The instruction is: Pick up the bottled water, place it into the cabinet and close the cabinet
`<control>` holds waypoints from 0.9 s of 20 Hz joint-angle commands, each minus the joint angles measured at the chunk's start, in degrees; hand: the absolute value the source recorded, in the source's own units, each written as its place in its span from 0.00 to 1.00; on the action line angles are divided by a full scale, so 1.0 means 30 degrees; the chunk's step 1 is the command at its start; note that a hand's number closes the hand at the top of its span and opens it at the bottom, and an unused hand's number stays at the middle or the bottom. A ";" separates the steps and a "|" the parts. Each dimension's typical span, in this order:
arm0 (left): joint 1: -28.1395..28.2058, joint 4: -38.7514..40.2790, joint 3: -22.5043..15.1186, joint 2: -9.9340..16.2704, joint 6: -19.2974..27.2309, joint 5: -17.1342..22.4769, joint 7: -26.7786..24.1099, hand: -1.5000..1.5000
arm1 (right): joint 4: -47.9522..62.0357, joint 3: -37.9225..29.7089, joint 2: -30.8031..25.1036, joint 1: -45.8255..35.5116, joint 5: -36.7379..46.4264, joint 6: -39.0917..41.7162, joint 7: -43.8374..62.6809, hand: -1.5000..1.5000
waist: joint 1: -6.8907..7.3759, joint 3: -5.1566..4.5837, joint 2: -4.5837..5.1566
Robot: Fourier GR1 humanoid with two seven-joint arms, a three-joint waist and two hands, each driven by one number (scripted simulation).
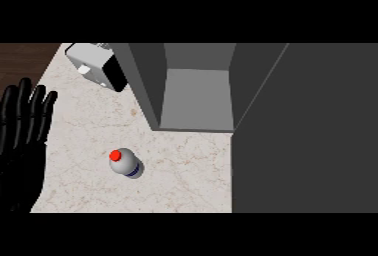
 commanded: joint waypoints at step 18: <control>0.7876 -0.6574 -0.9936 -0.1648 0.8152 -0.5823 0.3091 0.00 | -0.7467 0.4948 -0.0517 0.4781 -0.0005 0.2108 0.4037 0.00 | -0.0368 0.0669 0.0238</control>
